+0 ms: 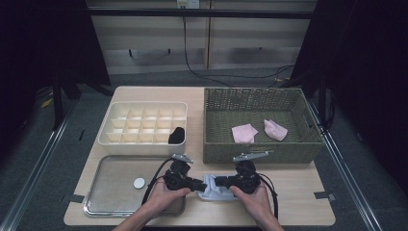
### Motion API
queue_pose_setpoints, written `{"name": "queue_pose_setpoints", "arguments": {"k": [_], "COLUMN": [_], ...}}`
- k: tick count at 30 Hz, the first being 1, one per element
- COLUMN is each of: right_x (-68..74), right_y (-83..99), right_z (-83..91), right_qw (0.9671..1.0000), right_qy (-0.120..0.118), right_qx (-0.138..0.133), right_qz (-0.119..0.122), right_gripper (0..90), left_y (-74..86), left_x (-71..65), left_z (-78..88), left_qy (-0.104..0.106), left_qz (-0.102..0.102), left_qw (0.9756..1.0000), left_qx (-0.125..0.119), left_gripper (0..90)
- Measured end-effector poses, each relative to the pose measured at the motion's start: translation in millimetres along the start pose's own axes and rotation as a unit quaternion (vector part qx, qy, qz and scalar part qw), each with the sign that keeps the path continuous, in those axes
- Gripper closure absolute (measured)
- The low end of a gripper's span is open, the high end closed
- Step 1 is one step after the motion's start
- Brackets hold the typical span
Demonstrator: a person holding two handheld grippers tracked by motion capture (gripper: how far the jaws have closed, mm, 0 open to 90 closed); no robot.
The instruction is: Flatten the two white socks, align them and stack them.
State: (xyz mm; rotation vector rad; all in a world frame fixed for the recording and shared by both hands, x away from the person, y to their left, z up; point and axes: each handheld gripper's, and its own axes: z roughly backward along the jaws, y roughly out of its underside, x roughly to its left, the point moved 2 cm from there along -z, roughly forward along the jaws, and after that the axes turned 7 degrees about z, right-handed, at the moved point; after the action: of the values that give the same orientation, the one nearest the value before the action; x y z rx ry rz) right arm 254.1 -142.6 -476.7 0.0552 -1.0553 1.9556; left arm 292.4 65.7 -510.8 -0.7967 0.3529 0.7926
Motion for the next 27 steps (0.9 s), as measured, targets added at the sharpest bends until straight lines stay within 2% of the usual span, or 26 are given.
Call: {"name": "queue_pose_setpoints", "arguments": {"k": [3,4,7,8,9,10,12,15,20,22,24,27], "right_x": [3.2,3.7,2.4,1.6,0.3,-1.5,-5.4,-8.8,-12.0,-12.2,-11.7,-11.1], "right_y": [-6.9,-8.3,-10.1,-9.0,-7.4,-5.6,-2.7,2.3,10.4,11.7,11.2,9.3], "right_z": [2.4,1.5,-4.6,-7.0,-9.3,-11.2,-13.7,-18.1,-28.7,-30.5,-29.1,-21.7], "right_qw": [0.9999,0.9998,0.9996,0.9997,0.9997,0.9996,0.9997,0.9997,0.9994,0.9994,0.9994,0.9997], "right_qy": [-0.009,-0.012,-0.021,-0.019,-0.017,-0.018,-0.013,-0.009,-0.002,-0.008,-0.007,-0.004], "right_qx": [-0.013,-0.015,-0.018,-0.013,-0.01,-0.009,-0.003,0.006,0.025,0.025,0.025,0.02], "right_qz": [0.0,0.001,-0.01,-0.01,-0.013,-0.018,-0.022,-0.022,-0.024,-0.022,-0.023,-0.015], "right_gripper": [85.4,85.4,85.3,85.3,85.3,85.2,85.2,85.1,84.5,82.8,78.5,71.4], "left_y": [-0.6,-1.1,-2.1,-2.1,-2.1,-2.2,-2.1,-2.1,1.0,1.5,1.2,0.0], "left_x": [-0.9,-1.3,-3.3,-3.1,-2.8,-1.6,1.1,4.1,6.0,5.2,3.3,3.6], "left_z": [-1.9,-2.8,-4.6,-4.5,-3.9,-2.7,0.9,9.2,9.9,6.9,5.4,7.6], "left_qy": [-0.004,0.001,0.003,0.004,-0.006,0.003,0.003,0.009,0.007,0.008,0.01,0.011], "left_qz": [0.003,0.004,0.003,0.002,0.003,0.005,0.011,0.016,0.014,0.009,0.015,0.011], "left_qw": [1.0,1.0,1.0,1.0,1.0,1.0,0.9999,0.9997,0.9998,0.9999,0.9998,0.9999], "left_qx": [-0.003,-0.002,-0.002,-0.002,-0.003,-0.003,-0.004,-0.013,-0.007,0.0,-0.003,-0.006], "left_gripper": [73.9,73.9,73.3,72.8,71.4,68.2,62.3,58.7,61.0,61.1,60.9,59.6]}}
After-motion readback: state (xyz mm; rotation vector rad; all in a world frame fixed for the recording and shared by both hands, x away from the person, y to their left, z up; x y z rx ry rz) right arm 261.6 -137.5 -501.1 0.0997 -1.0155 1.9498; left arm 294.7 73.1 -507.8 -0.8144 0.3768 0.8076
